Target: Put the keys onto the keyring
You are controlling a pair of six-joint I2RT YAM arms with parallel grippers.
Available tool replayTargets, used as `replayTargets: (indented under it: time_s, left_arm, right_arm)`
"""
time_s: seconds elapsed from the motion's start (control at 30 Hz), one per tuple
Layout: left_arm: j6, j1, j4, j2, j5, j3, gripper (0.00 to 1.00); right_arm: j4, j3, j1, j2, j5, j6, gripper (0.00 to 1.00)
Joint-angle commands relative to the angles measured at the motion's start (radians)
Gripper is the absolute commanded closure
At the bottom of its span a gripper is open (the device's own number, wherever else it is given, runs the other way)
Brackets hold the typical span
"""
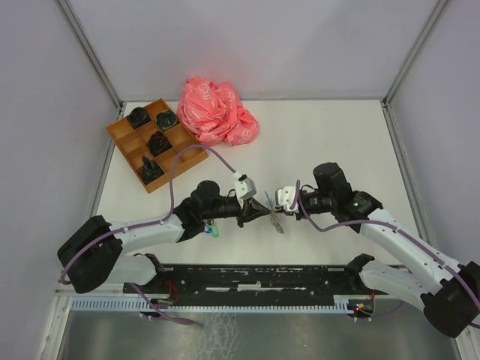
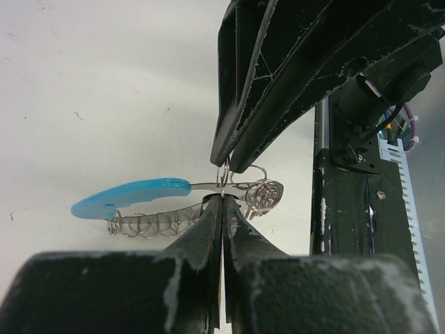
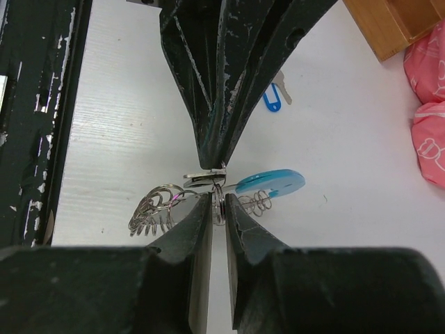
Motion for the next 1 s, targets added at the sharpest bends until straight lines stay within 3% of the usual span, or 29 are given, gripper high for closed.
replayTargets:
  time_s: [0.0, 0.17, 0.33, 0.8, 0.97]
  left_arm:
    - [0.037, -0.006, 0.021, -0.038, 0.005, 0.047, 0.97]
    - [0.039, -0.005, 0.010, -0.039, 0.005, 0.051, 0.97]
    - [0.039, -0.005, 0.001, -0.047, -0.005, 0.046, 0.97]
    - [-0.005, -0.004, -0.007, -0.028, -0.070, 0.005, 0.97]
    - [-0.021, -0.004, 0.029, 0.000, -0.071, 0.007, 0.97]
  right_arm:
    - [-0.018, 0.049, 0.002, 0.015, -0.043, -0.024, 0.81]
    - [-0.055, 0.066, 0.006, 0.029, -0.037, -0.044, 0.86]
    - [-0.034, 0.060, 0.007, 0.014, -0.024, -0.029, 0.99]
    - [0.350, -0.076, -0.013, -0.088, -0.069, 0.250, 0.99]
    - [0.412, -0.104, -0.014, -0.089, -0.083, 0.290, 0.99]
